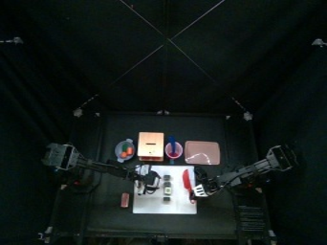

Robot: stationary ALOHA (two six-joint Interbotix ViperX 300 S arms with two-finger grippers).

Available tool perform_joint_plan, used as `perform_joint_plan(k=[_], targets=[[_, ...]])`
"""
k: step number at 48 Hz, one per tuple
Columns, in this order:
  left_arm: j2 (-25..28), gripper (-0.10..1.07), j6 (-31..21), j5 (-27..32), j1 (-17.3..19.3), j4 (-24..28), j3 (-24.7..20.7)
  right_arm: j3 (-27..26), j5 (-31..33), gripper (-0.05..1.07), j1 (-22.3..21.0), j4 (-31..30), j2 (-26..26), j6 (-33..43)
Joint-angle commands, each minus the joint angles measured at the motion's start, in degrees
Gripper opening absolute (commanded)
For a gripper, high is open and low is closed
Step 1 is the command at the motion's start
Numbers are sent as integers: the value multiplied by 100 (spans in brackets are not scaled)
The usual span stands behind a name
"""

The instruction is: Place cut sushi roll on plate

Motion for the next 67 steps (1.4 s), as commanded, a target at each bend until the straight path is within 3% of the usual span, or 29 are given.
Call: perform_joint_plan(k=[1, 9, 13, 16, 27, 42, 51, 61, 67], targets=[[-237, 90, -18, -26, 62, -9, -70, -211, -18, 92, -70, -1222, -343, 0], [-483, 90, -9, -79, 193, -176, 18, -237, -141, 92, -281, -4069, -861, -9], [-615, 90, -9, -193, 264, -220, 123, -141, -211, 92, -316, -5036, -993, 0], [-712, 90, -18, -308, 299, -229, 202, -97, -220, 92, -404, -5396, -1063, 9], [-940, 90, -9, -563, 422, -492, 536, 105, -431, 92, -835, -5607, -1151, -9], [-914, 90, 18, -642, 562, -483, 642, 53, -510, 92, -940, -5405, -993, 9], [-923, 90, 0, -668, 545, -492, 589, -562, -554, 92, -1406, -4808, -97, -9], [-949, 90, 0, -686, 519, -492, 606, -1239, -1266, 92, -1503, -4825, 1002, -9], [-967, 90, 0, -686, 554, -501, 677, -1371, -1301, 91, -1521, -4825, 1292, -9]])
